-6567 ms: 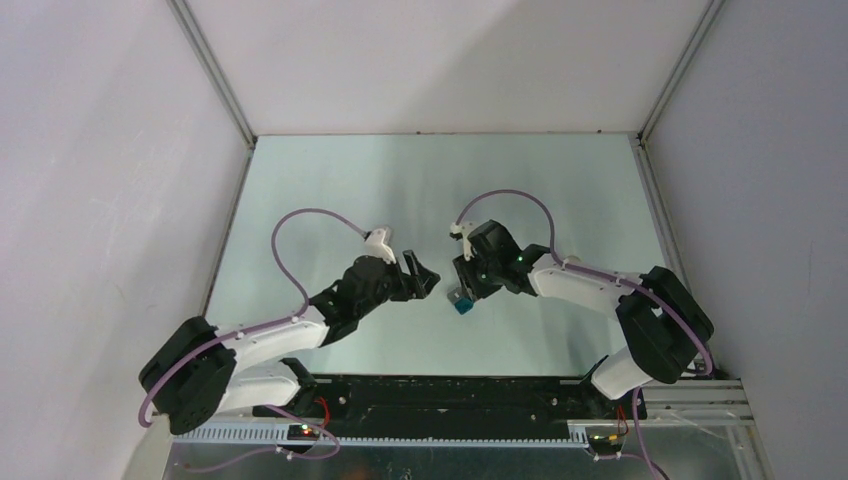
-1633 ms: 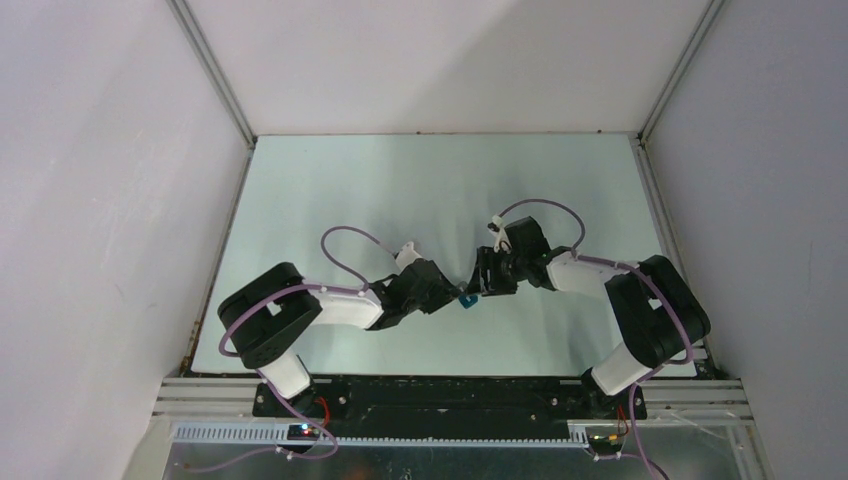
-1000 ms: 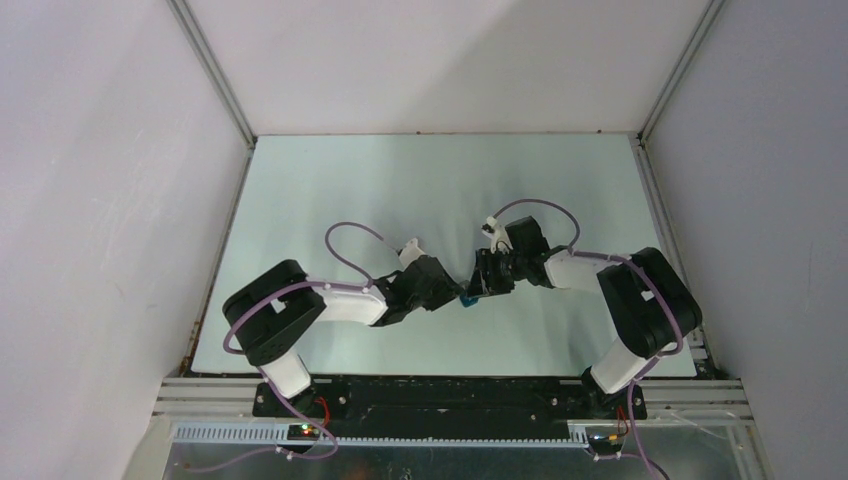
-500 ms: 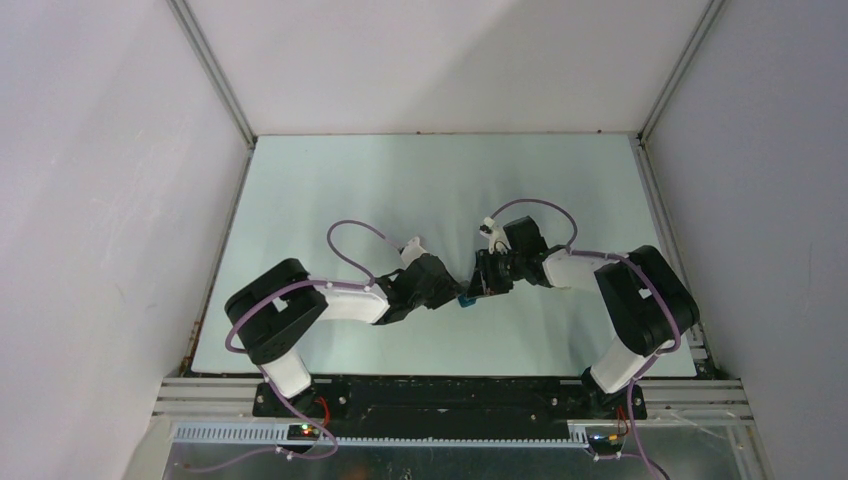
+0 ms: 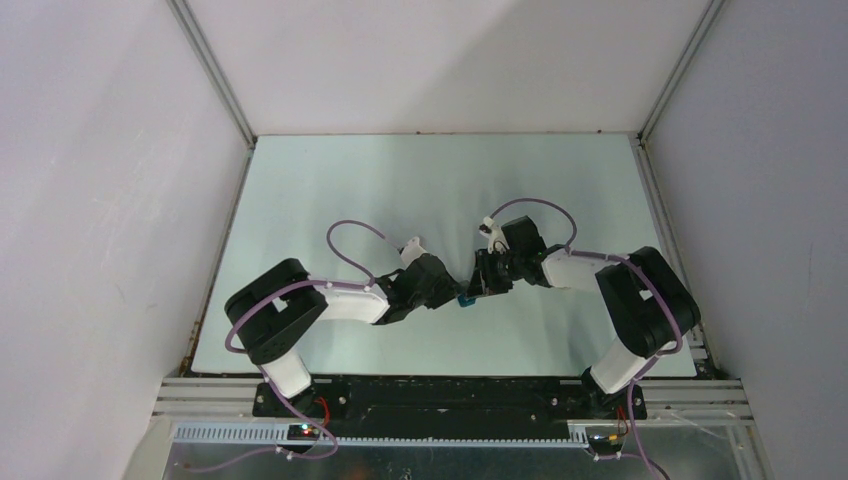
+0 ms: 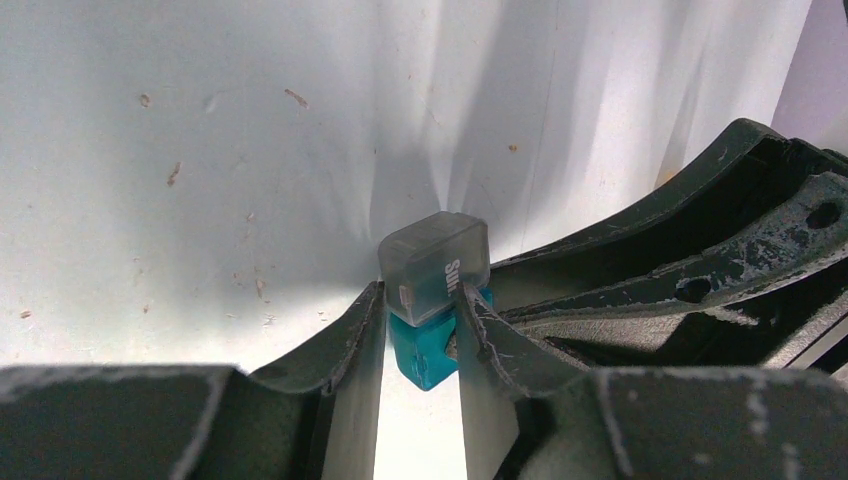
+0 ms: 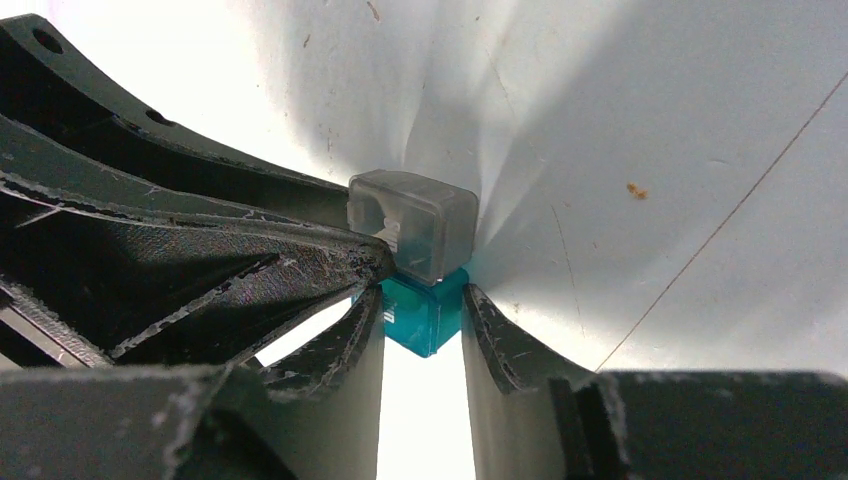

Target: Sort the pills into containers

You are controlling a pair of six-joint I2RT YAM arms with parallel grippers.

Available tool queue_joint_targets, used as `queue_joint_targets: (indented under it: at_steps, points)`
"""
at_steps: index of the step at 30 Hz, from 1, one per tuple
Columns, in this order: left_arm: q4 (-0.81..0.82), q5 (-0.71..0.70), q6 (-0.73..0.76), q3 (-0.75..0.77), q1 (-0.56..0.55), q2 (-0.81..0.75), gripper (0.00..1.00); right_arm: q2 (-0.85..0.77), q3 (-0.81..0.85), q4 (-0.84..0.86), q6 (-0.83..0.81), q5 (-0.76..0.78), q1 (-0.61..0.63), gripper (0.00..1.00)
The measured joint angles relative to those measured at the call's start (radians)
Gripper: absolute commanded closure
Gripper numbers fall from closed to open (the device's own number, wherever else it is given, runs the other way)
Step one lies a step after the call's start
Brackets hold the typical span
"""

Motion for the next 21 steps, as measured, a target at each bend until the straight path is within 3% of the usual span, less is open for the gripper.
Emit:
queue_joint_targets:
  at_steps: [15,19,21]
  points:
    - [-0.08,-0.047,0.093,0.005,-0.001,-0.118,0.39,-0.109,-0.007,-0.079,0.051,0.119,0.007,0.56]
    - [-0.136,-0.111,0.153,0.013,-0.001,-0.217,0.28,-0.203,-0.007,-0.135,0.061,0.173,0.0,0.5]
    - [-0.17,-0.151,0.187,0.013,-0.001,-0.274,0.18,-0.256,-0.007,-0.158,0.063,0.205,-0.003,0.46]
